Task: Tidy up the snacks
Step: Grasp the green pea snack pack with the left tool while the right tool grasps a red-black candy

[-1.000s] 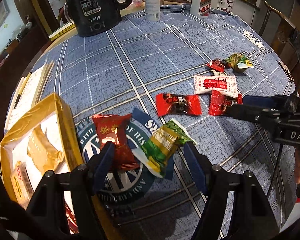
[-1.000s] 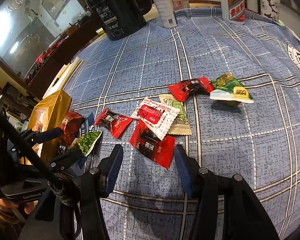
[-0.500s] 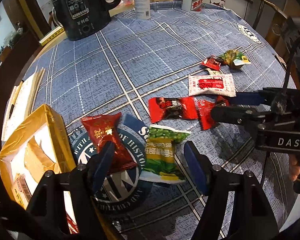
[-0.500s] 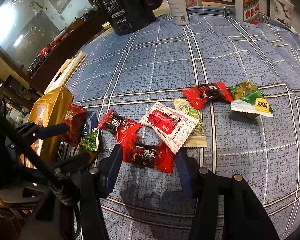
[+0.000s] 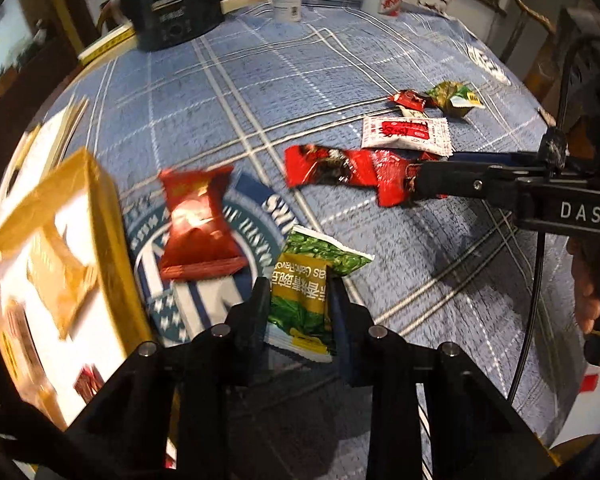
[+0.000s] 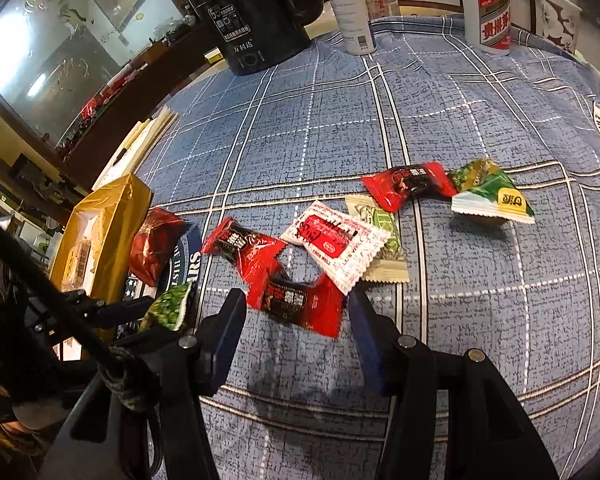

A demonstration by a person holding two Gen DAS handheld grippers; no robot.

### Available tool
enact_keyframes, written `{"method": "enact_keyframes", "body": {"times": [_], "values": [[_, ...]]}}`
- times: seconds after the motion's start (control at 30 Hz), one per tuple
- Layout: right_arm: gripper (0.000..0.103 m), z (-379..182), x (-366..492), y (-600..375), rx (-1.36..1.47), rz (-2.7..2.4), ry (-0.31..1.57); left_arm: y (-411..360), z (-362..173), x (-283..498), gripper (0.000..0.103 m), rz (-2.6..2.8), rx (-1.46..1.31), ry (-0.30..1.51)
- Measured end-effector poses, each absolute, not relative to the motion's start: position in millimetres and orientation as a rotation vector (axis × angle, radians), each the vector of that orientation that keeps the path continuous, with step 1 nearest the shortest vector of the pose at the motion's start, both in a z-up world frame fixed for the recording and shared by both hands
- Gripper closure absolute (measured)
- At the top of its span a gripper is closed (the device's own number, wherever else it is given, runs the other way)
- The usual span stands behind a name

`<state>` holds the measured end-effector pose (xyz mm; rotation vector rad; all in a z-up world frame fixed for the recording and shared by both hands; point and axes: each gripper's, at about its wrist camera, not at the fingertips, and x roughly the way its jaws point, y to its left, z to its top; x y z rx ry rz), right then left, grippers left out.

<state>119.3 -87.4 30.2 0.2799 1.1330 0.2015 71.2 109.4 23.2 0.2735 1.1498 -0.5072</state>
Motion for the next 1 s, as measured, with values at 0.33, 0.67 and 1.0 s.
{"method": "enact_keyframes", "body": {"times": [0.33,0.67,1.0], "values": [[0.05,23.7,123.8,-64.5,0.224,0.225,1.153,120.7,23.8,62.8,0.072,-0.496,0.213,1.171],[0.046,20.0,136.0,-50.3,0.134,0.214,1.169,126.0,24.5,60.2,0.072,-0.473,0.185,1.17],[0.076,19.6,126.0,-53.0,0.173,0.237,1.163,133.6,25.7,59.3,0.072,-0.46,0.173,1.171]]}}
